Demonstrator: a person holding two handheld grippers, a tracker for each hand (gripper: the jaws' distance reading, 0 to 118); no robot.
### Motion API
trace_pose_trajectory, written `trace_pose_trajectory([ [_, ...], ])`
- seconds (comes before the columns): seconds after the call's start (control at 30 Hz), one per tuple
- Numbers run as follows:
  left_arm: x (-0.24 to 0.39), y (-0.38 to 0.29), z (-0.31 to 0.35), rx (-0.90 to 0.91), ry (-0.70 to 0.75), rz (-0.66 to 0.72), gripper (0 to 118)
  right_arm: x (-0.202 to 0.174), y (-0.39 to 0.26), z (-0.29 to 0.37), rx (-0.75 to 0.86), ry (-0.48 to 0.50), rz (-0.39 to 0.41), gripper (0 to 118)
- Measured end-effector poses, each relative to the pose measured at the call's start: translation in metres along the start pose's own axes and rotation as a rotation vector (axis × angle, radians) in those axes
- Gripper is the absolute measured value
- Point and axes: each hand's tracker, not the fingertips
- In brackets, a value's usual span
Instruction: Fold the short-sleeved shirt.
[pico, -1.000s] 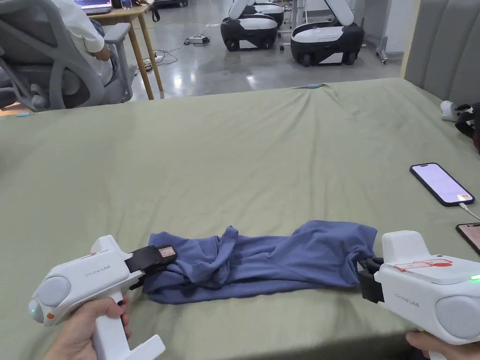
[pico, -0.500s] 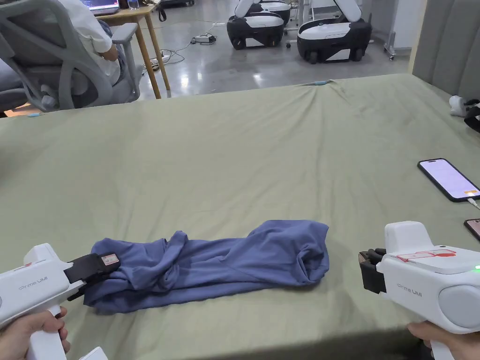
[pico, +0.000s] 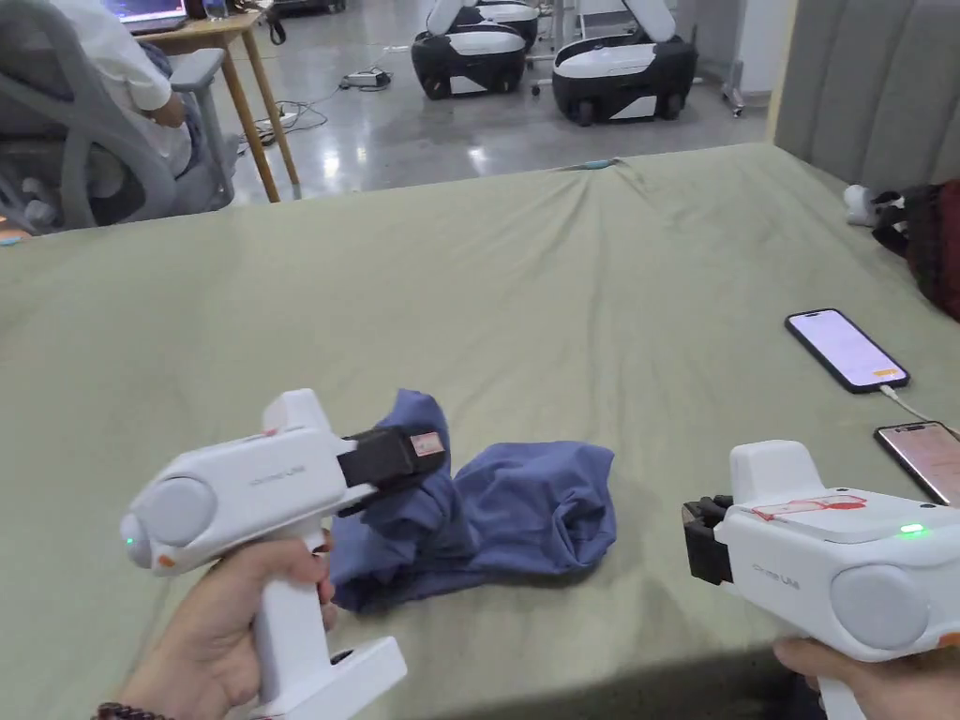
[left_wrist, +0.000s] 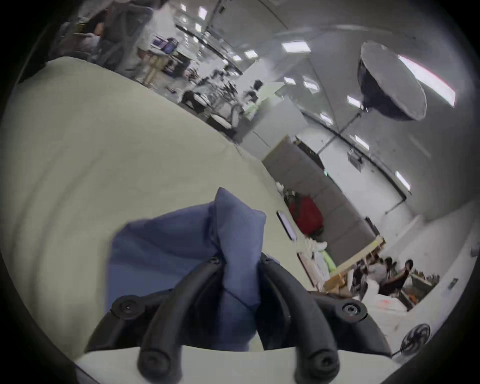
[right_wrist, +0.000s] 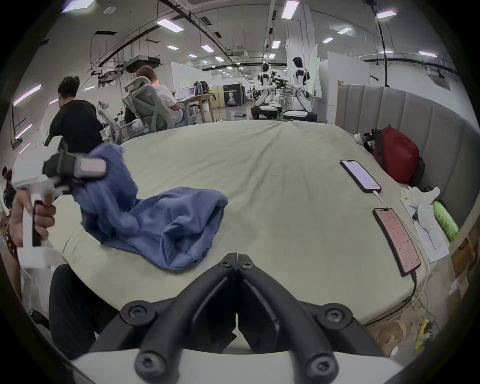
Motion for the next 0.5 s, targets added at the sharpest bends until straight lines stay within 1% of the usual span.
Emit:
trace_pose_trajectory([
  [0.13, -0.010, -0.023, -0.054, -0.129, 0.072, -0.005, 16, 0.008, -0.001, 0.006, 0.005, -0.008, -0.014, 0],
  [0.17, -0.013, -0.025, -0.058, -0.139, 0.085, 0.016, 17, 0.009, -0.002, 0.007, 0.005, -0.012, -0.014, 0],
  [0.2, -0.014, -0.028, -0.059, -0.128, 0.072, 0.040, 20, 0.010, -0.003, 0.008, 0.005, -0.016, -0.015, 0],
  [0.23, -0.016, -0.026, -0.054, -0.088, 0.046, 0.064, 31, 0.011, -0.003, 0.009, 0.005, -0.016, -0.016, 0],
  [0.27, -0.017, -0.023, -0.047, -0.057, 0.026, 0.071, 51, 0.012, -0.003, 0.008, 0.003, -0.015, -0.018, 0],
  [0.3, -0.019, -0.019, -0.041, -0.038, -0.004, 0.062, 77, 0.012, -0.004, 0.008, 0.001, -0.015, -0.019, 0],
  [0.33, -0.016, -0.015, -0.029, -0.001, -0.014, 0.051, 112, 0.011, -0.004, 0.007, 0.000, -0.014, -0.017, 0],
  [0.37, -0.016, -0.011, -0.016, 0.038, -0.014, 0.038, 118, 0.011, -0.004, 0.007, -0.001, -0.013, -0.015, 0],
  [0.4, -0.016, -0.007, -0.002, 0.086, -0.001, 0.030, 115, 0.010, -0.004, 0.007, -0.001, -0.011, -0.013, 0],
  [0.43, -0.014, -0.003, 0.018, 0.171, -0.010, 0.028, 116, 0.009, -0.004, 0.006, 0.001, -0.006, -0.011, 0],
  [0.47, -0.016, -0.001, 0.032, 0.205, -0.020, 0.048, 118, 0.008, -0.004, 0.006, 0.003, 0.000, -0.010, 0],
  [0.5, -0.021, 0.000, 0.042, 0.218, -0.014, 0.061, 117, 0.006, -0.004, 0.005, 0.003, 0.005, -0.010, 0],
])
